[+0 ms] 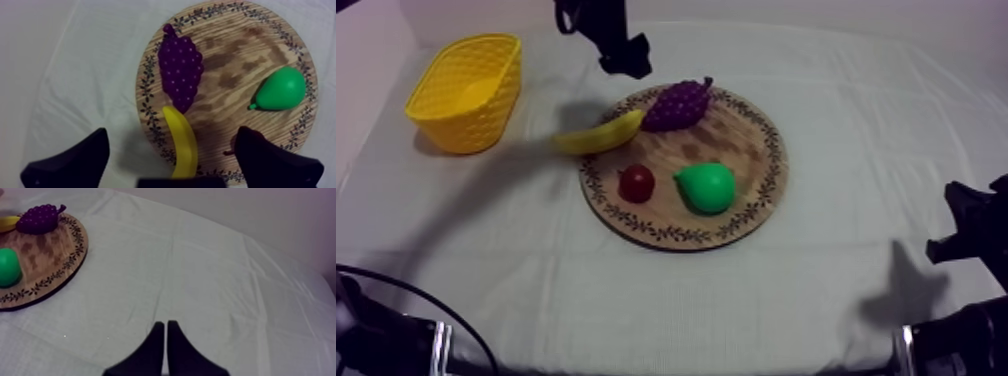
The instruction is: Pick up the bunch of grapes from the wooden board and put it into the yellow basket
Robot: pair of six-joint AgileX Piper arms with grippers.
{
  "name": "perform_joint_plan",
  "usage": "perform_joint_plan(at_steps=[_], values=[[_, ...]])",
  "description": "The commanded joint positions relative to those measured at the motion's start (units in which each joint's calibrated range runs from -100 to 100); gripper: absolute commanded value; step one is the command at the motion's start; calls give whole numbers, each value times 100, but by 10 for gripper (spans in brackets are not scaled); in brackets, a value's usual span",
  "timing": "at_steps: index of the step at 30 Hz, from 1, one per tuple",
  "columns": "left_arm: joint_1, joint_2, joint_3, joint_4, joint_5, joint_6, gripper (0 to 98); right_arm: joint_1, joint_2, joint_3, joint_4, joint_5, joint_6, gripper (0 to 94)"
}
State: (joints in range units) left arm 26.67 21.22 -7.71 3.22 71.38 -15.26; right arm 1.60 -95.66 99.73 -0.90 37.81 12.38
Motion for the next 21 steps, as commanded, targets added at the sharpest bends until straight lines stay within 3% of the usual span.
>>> perform_joint_plan(at_steps=[1,10,21], values=[[8,177,42,16,-133,13,963,1,-1,4,0,1,0,2],[133,1106,-349,82,-498,55,963,1,-1,4,0,1,-4,2],[230,2185,-1537,231,-370,0,964,1,-1,4,0,1,-3,2]])
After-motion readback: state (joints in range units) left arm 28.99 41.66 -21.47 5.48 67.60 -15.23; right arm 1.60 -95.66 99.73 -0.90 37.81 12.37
